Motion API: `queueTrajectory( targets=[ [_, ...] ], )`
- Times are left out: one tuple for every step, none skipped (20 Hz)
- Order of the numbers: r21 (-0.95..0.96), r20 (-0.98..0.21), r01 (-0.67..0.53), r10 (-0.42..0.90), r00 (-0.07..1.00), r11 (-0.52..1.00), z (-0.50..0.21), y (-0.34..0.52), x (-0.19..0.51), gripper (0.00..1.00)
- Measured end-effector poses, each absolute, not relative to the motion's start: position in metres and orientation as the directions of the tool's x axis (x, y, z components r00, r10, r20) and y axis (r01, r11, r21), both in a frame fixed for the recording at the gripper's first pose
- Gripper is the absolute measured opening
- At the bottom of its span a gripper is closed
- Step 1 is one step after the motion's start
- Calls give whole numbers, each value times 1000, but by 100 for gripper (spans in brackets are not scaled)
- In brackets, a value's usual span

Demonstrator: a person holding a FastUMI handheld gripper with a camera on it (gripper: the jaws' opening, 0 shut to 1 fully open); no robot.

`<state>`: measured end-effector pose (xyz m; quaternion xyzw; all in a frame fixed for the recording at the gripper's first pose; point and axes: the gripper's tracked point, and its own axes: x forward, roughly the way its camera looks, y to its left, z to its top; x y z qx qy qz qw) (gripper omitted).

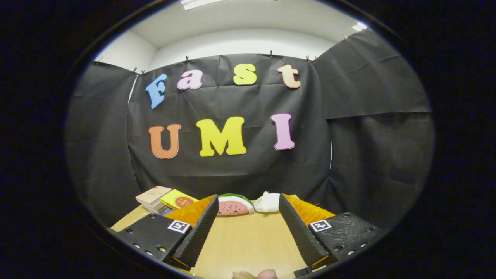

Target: Open the storage box then place both shoes into the box .Put the left shoe in first, then the right shoe, with the right side of both shoes facing outward in a uniform manner.

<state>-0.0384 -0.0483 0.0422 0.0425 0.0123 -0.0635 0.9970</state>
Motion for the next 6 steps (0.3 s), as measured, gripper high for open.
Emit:
queueTrajectory(
  targets=[
    [85,-17,127,-126,992,988,44,-54,-37,96],
    [87,-10,123,-122,992,989,45,-58,-35,96],
    [88,-14,123,-122,992,988,43,-61,-34,96],
    [93,-18,117,-116,993,989,41,-62,-34,96],
    [98,-27,113,-111,993,989,38,-61,-34,96],
    [102,-35,108,-105,994,989,36,-61,-35,96]
  ],
)
